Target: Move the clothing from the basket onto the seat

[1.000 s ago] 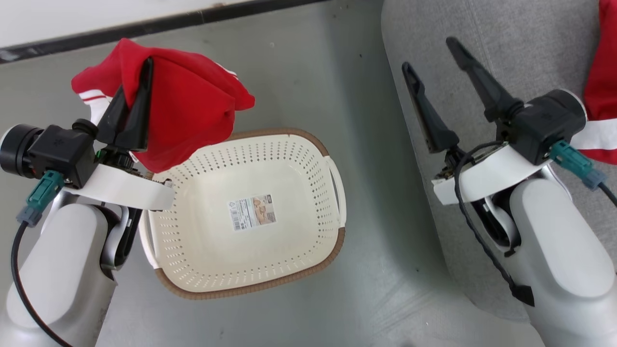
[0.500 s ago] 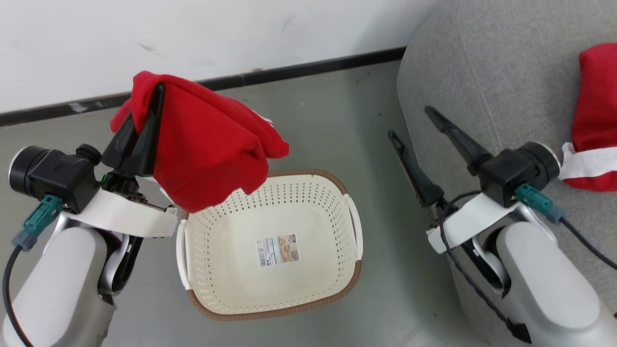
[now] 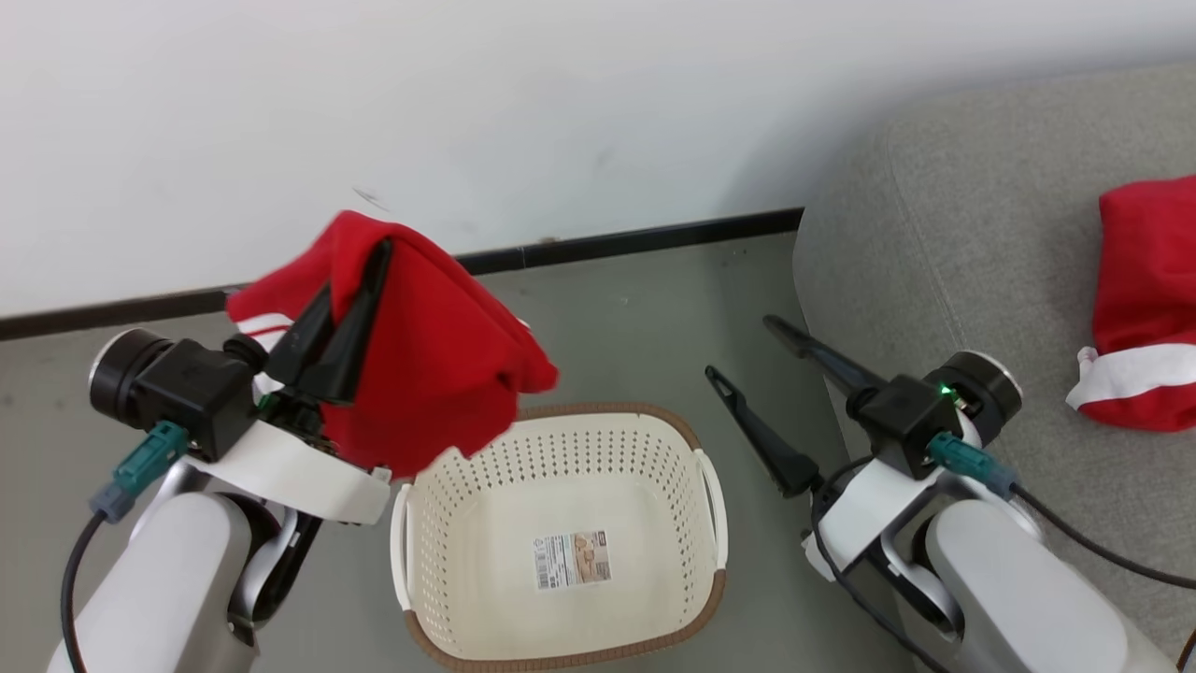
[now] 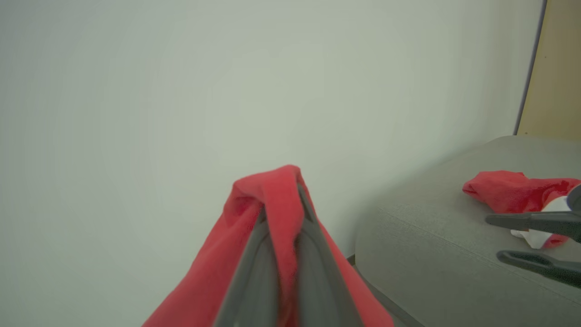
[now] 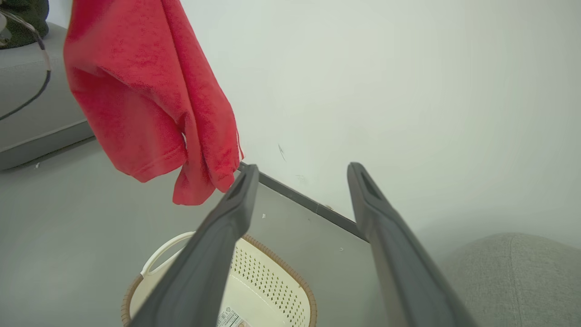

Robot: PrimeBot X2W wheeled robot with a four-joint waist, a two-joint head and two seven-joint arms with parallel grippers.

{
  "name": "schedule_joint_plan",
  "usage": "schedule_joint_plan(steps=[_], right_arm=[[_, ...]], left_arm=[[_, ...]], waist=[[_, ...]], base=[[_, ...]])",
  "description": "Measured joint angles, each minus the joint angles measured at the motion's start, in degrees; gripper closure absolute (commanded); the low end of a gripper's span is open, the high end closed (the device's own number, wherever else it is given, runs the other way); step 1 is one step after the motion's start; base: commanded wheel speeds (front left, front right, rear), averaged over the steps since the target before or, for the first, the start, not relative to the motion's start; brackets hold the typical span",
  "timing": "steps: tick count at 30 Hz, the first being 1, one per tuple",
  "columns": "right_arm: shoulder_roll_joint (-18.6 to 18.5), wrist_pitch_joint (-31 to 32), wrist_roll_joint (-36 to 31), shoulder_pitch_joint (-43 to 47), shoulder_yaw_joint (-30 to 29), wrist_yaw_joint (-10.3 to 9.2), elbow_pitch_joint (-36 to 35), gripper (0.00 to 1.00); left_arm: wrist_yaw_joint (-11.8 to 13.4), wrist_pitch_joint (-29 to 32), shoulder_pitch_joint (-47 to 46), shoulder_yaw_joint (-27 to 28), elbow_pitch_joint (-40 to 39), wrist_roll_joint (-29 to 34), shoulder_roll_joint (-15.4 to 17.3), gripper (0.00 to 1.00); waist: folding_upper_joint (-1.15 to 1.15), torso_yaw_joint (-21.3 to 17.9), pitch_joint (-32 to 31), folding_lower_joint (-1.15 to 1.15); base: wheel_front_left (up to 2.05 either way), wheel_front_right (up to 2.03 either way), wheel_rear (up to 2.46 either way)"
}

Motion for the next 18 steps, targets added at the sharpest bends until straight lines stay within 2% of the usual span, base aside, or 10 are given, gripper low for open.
schedule_joint_plan(steps=[18], right_arm=[[-1.87,0.01,6.49,1.32,16.8,0.0,1.66,0.0]], left_arm=[[-2.13,6.05,2.1,-6.71,-6.14,-0.43,-1.03,1.0]], waist=[[0.0,3.02,-9.16,0.0]], base=[[0.0,0.0,0.0]])
